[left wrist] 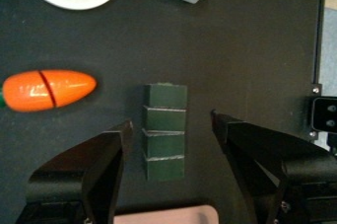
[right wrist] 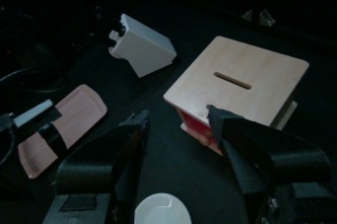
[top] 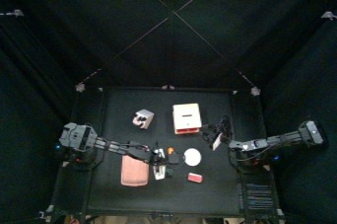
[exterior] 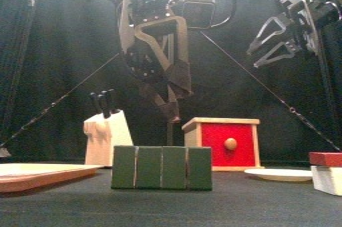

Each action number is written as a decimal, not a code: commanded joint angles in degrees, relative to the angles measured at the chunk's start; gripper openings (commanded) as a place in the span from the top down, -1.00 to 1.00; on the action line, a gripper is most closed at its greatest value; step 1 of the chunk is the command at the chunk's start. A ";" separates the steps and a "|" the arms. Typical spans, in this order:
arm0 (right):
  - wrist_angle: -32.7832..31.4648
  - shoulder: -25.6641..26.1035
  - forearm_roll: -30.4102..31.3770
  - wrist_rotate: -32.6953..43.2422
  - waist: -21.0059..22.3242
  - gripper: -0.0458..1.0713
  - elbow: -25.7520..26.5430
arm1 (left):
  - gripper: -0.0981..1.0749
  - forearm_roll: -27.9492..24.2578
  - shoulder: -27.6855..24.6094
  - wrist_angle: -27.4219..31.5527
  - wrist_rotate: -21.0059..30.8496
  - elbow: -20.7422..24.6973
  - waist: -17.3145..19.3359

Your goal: Grab carrot

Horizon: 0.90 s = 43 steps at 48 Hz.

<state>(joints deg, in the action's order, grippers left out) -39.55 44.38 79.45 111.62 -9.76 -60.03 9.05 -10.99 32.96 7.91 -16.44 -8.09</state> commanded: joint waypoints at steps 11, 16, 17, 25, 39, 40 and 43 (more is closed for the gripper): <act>0.09 0.18 0.44 -0.09 0.18 -0.61 0.53 | -0.81 -4.31 1.23 10.99 9.76 6.24 1.49; 0.00 0.18 0.44 -0.09 0.26 -0.61 0.44 | -0.81 -11.25 1.14 12.92 18.28 6.94 1.49; 0.00 0.18 0.44 -0.09 0.26 -0.61 0.53 | -0.81 -12.57 1.23 13.10 20.04 7.03 1.49; 0.00 0.35 0.18 -0.09 0.26 -0.61 0.44 | -0.81 -20.04 0.88 13.10 33.57 7.12 1.58; 0.00 1.23 0.18 -0.09 0.26 -0.61 -0.09 | -0.81 -28.48 -3.69 10.99 52.73 7.65 2.90; 0.00 1.32 0.18 -0.09 0.26 -0.61 -0.09 | -0.81 -28.48 -3.96 10.90 53.88 7.73 2.99; 0.00 1.49 0.18 -0.09 0.26 -0.61 -0.09 | -0.81 -28.56 -5.01 10.20 58.01 7.82 3.34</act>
<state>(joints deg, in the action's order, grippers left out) -39.55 45.70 79.45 111.71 -9.58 -60.64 -18.90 -15.82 44.12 61.88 -10.55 -5.45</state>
